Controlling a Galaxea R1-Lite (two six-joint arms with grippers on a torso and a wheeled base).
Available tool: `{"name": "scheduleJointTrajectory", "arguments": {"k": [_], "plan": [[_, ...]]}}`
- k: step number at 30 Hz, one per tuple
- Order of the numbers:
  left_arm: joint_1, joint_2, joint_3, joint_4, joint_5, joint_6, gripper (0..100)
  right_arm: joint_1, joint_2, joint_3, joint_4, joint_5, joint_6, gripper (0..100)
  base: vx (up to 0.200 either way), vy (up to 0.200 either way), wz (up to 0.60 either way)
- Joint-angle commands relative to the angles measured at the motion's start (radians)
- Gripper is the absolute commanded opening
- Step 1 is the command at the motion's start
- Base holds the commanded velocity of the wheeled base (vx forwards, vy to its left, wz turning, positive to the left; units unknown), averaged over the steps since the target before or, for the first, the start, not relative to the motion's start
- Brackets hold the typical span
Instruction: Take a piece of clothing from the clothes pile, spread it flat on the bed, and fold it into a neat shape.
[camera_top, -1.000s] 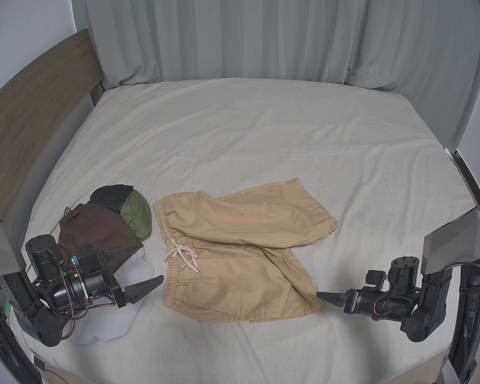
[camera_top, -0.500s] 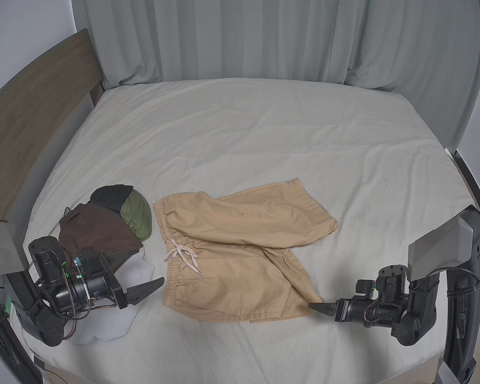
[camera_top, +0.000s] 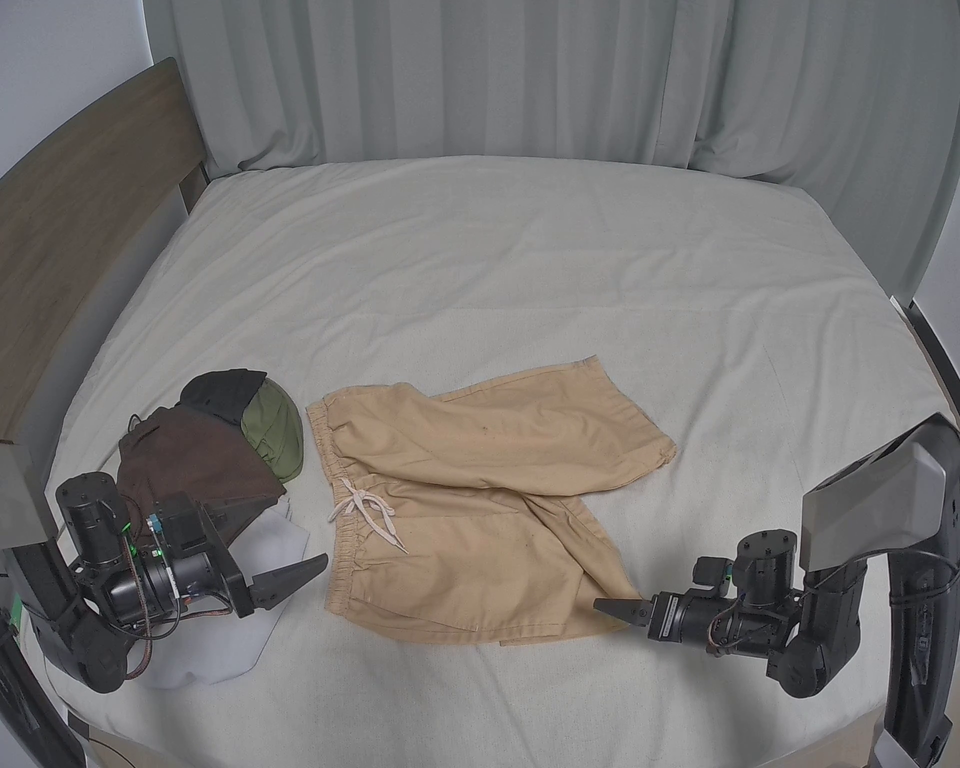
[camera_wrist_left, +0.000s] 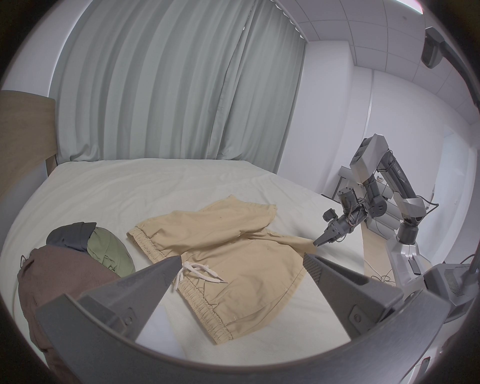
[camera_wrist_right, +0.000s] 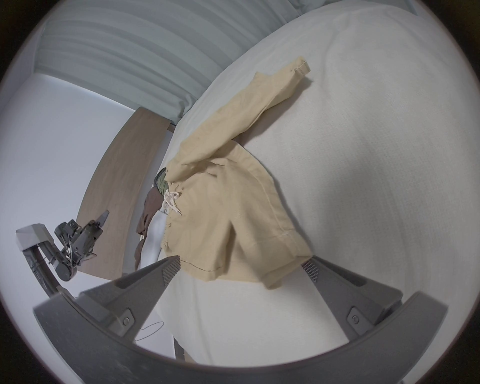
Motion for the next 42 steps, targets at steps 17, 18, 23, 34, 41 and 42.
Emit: {"name": "scheduleJointTrajectory", "arguments": {"k": [17, 18, 23, 34, 41, 42], "plan": [[-0.002, 0.001, 0.002, -0.001, 0.000, 0.001, 100, 0.028, -0.076, -0.011, 0.001, -0.038, 0.042, 100, 0.000, 0.000, 0.00], [-0.002, 0.001, 0.002, -0.001, 0.000, 0.001, 100, 0.028, -0.075, -0.013, 0.001, -0.044, 0.042, 100, 0.000, 0.000, 0.00], [-0.002, 0.001, 0.002, -0.001, 0.000, 0.001, 100, 0.030, -0.072, -0.008, 0.001, -0.070, 0.037, 100, 0.000, 0.000, 0.00], [-0.003, 0.006, 0.015, -0.001, 0.002, 0.001, 100, 0.014, -0.068, 0.007, 0.002, -0.077, 0.019, 0, 0.000, 0.000, 0.00], [-0.003, 0.008, 0.014, -0.001, 0.003, -0.001, 100, -0.078, -0.070, -0.019, 0.002, -0.075, -0.063, 0, 0.000, 0.000, 0.00], [-0.003, 0.008, 0.014, -0.001, 0.003, -0.001, 100, -0.088, -0.070, -0.028, 0.002, -0.075, -0.069, 0, 0.000, 0.000, 0.00]]}}
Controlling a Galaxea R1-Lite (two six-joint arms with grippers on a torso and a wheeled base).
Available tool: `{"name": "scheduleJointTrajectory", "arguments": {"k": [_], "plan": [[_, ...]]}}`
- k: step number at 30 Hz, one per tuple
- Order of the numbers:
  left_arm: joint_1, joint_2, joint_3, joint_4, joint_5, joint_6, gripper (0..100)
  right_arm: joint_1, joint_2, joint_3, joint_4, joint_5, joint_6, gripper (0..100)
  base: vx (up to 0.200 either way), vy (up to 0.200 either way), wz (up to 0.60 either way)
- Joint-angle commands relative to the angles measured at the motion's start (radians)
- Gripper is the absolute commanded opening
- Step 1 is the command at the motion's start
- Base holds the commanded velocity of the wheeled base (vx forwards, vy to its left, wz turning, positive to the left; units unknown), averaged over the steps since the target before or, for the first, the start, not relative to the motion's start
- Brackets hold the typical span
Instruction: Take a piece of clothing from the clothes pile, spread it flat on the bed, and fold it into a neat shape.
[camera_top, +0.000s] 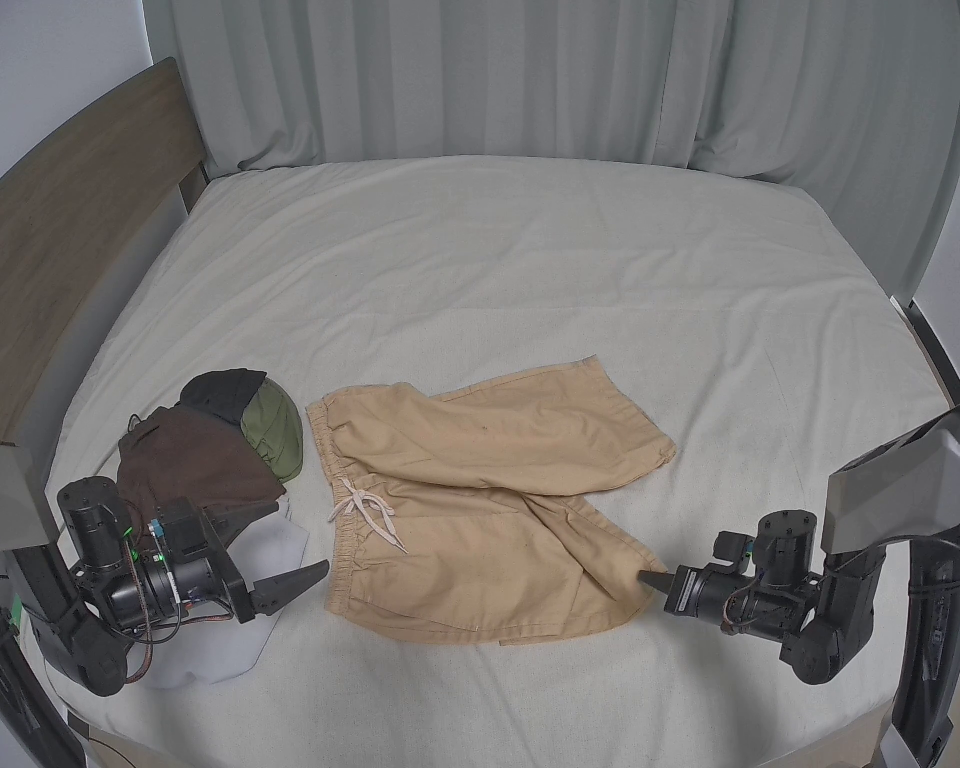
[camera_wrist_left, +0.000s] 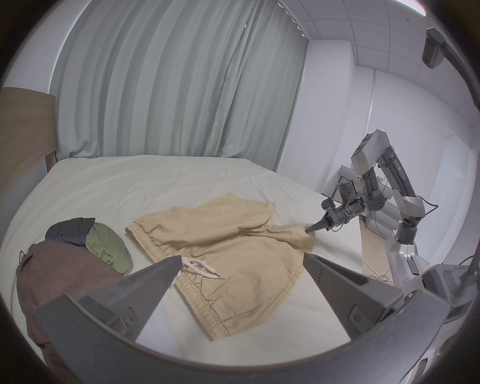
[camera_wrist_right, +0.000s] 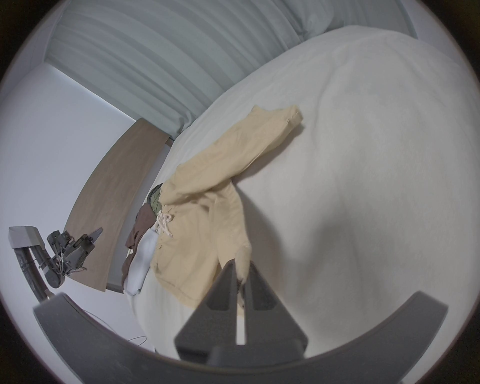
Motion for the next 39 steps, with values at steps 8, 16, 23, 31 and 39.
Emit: {"name": "scheduleJointTrajectory", "arguments": {"k": [8, 16, 23, 31, 39], "plan": [[0.000, 0.003, -0.003, -0.001, 0.000, -0.001, 100, -0.087, 0.002, -0.076, -0.001, -0.011, -0.063, 0, 0.000, 0.000, 0.00], [0.002, 0.003, -0.004, -0.001, 0.000, -0.001, 100, -0.105, 0.003, -0.112, -0.001, -0.046, -0.083, 0, 0.000, 0.000, 0.00], [0.002, 0.002, -0.006, -0.001, 0.000, -0.002, 100, -0.130, -0.011, -0.128, -0.002, -0.045, -0.123, 0, 0.000, 0.000, 0.00], [0.003, 0.002, -0.006, -0.001, 0.000, -0.002, 100, -0.151, -0.011, -0.173, -0.002, -0.043, -0.158, 0, 0.000, 0.000, 0.00], [0.002, 0.002, -0.004, -0.001, 0.000, -0.001, 100, -0.173, 0.003, -0.239, -0.002, -0.043, -0.185, 0, 0.000, 0.000, 0.00]]}}
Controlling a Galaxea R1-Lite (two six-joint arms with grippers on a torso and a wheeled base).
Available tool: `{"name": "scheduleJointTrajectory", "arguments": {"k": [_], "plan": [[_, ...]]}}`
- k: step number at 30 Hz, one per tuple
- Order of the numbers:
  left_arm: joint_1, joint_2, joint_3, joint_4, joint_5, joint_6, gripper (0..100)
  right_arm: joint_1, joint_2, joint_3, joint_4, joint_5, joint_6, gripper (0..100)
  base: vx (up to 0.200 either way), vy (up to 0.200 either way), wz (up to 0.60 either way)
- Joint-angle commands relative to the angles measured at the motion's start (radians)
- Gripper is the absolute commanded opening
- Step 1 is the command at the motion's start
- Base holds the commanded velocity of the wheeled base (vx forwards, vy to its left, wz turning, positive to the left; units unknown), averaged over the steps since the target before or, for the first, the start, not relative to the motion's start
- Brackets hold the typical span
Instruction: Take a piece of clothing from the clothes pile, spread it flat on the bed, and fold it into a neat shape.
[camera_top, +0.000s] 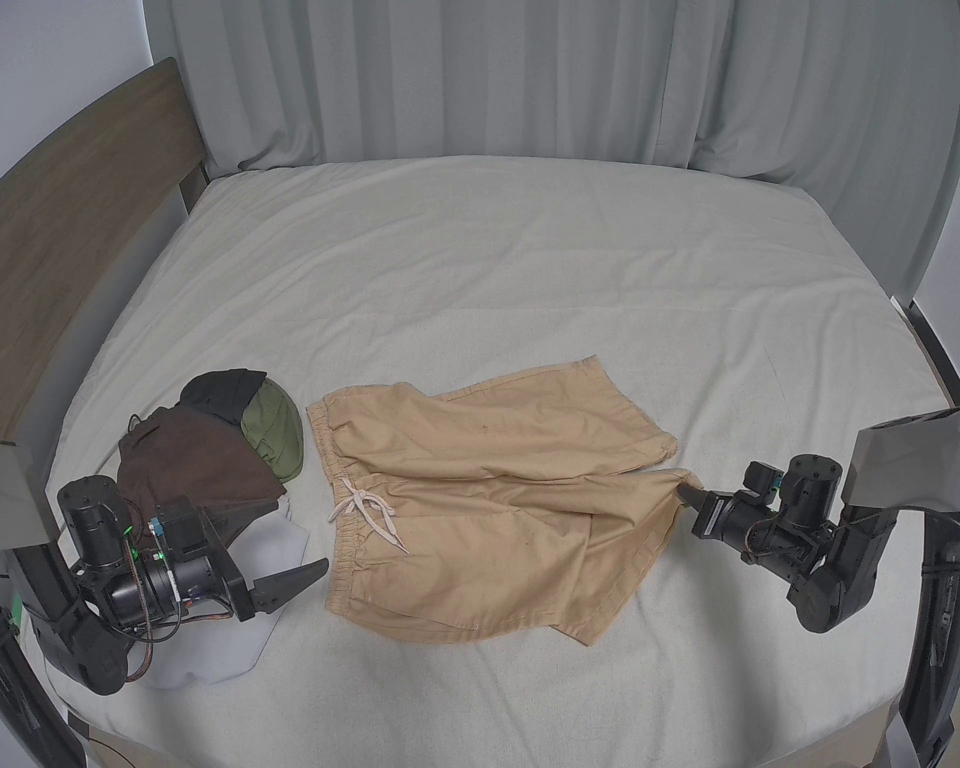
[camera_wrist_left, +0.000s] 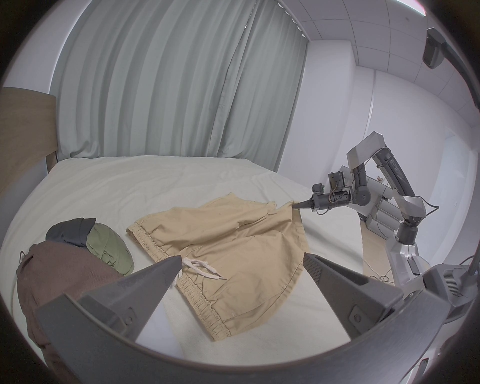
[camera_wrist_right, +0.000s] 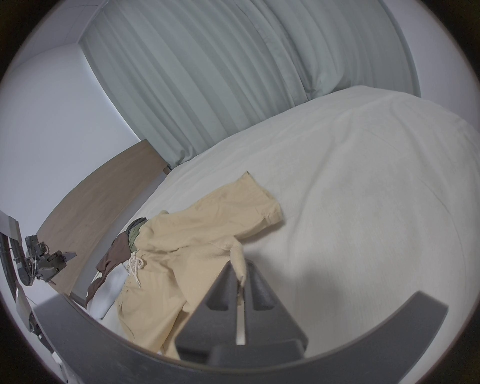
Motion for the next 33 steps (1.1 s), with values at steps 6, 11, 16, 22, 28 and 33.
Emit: {"name": "scheduleJointTrajectory", "arguments": {"k": [6, 11, 16, 22, 28, 33], "plan": [[-0.001, 0.000, 0.003, -0.001, 0.000, 0.001, 100, -0.006, 0.044, -0.091, -0.001, -0.003, -0.003, 0, 0.000, 0.000, 0.00], [-0.001, 0.000, 0.003, -0.001, 0.000, -0.001, 100, -0.006, 0.091, -0.163, -0.002, -0.023, -0.003, 0, 0.000, 0.000, 0.00], [-0.001, 0.000, 0.001, -0.001, 0.000, -0.001, 100, -0.006, 0.111, -0.194, -0.002, -0.037, -0.002, 0, 0.000, 0.000, 0.00], [-0.002, 0.000, 0.003, -0.001, 0.000, 0.001, 100, -0.002, 0.127, -0.209, -0.004, -0.040, -0.002, 0, 0.000, 0.000, 0.00], [-0.004, 0.001, 0.004, -0.001, 0.000, 0.001, 100, -0.002, 0.124, -0.200, -0.004, -0.038, -0.002, 100, 0.000, 0.000, 0.00], [-0.004, 0.001, 0.004, -0.001, 0.000, 0.001, 100, 0.011, 0.061, -0.109, -0.002, -0.026, -0.003, 100, 0.000, 0.000, 0.00]]}}
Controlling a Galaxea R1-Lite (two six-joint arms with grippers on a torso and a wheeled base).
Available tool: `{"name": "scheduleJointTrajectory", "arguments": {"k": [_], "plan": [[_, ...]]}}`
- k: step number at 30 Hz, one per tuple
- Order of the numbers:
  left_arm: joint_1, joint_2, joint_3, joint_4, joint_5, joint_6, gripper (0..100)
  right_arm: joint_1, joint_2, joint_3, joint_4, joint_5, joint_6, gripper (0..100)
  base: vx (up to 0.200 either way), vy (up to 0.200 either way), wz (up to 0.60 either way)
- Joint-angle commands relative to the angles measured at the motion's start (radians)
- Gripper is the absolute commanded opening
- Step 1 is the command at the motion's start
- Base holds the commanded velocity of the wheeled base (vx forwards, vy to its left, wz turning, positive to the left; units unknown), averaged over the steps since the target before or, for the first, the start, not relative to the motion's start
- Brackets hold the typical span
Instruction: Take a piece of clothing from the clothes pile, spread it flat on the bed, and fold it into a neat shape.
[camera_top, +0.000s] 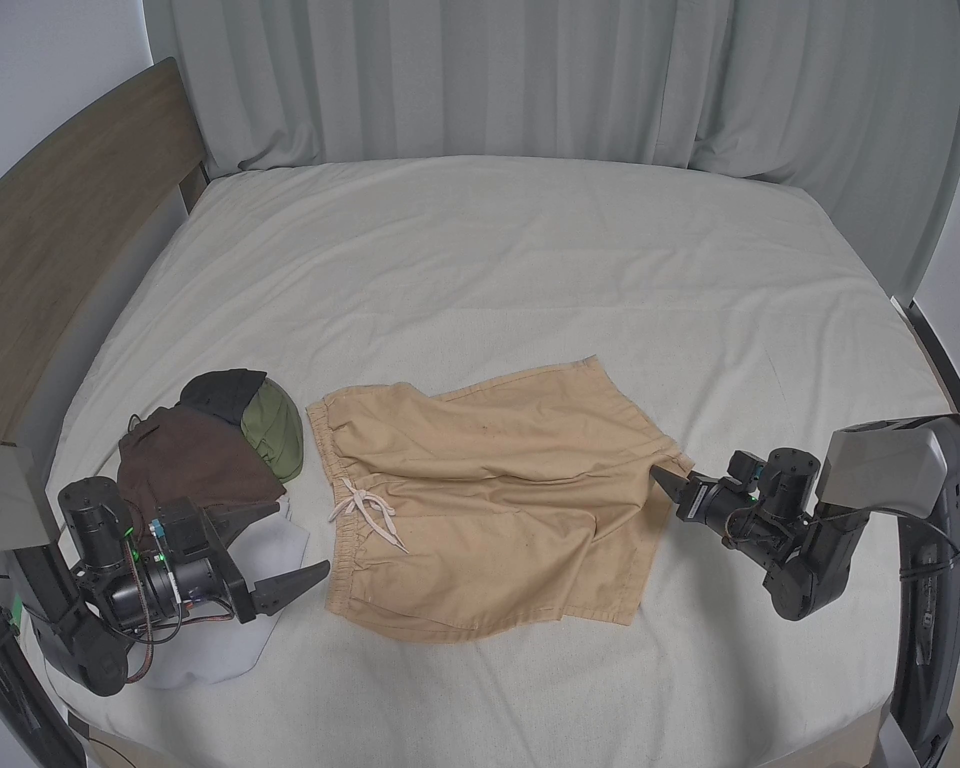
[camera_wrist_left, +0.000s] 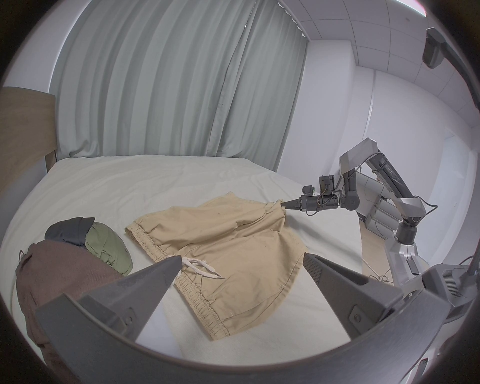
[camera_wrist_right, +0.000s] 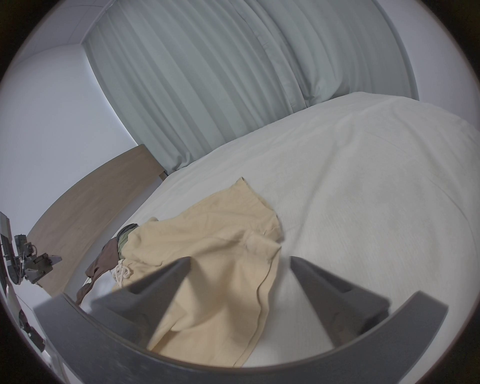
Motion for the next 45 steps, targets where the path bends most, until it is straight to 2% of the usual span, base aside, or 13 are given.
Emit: {"name": "scheduleJointTrajectory", "arguments": {"k": [1, 3, 4, 5, 6, 14, 25, 38, 41, 45], "plan": [[0.001, 0.001, 0.000, -0.001, 0.000, 0.000, 100, 0.010, -0.052, 0.065, 0.002, 0.011, -0.001, 100, 0.000, 0.000, 0.00], [0.001, 0.001, 0.002, -0.001, 0.000, 0.000, 100, 0.014, -0.082, 0.130, 0.002, 0.047, -0.001, 100, 0.000, 0.000, 0.00], [-0.001, 0.001, 0.002, -0.001, 0.000, 0.000, 100, 0.014, -0.097, 0.180, 0.003, 0.087, -0.010, 100, 0.000, 0.000, 0.00], [-0.001, 0.001, 0.002, -0.001, 0.000, 0.000, 100, 0.014, -0.098, 0.185, 0.003, 0.090, -0.012, 100, 0.000, 0.000, 0.00], [-0.001, 0.001, 0.002, -0.001, 0.000, -0.001, 100, 0.011, -0.108, 0.219, 0.003, 0.129, -0.027, 100, 0.000, 0.000, 0.00], [-0.001, 0.001, 0.002, -0.001, 0.000, 0.000, 100, 0.039, -0.097, 0.343, 0.005, 0.205, -0.058, 100, 0.000, 0.000, 0.00], [0.001, 0.001, 0.002, -0.001, 0.000, 0.000, 100, 0.099, -0.055, 0.375, 0.003, 0.205, -0.059, 100, 0.000, 0.000, 0.00], [0.001, 0.001, 0.002, -0.001, 0.000, 0.000, 100, 0.129, 0.017, 0.358, 0.003, 0.195, -0.045, 100, 0.000, 0.000, 0.00], [0.002, 0.000, 0.002, -0.001, 0.000, 0.000, 100, 0.143, 0.023, 0.355, 0.003, 0.195, -0.026, 100, 0.000, 0.000, 0.00], [0.002, 0.000, 0.002, -0.001, 0.000, 0.000, 100, 0.183, 0.029, 0.335, 0.002, 0.178, 0.047, 100, 0.000, 0.000, 0.00]]}}
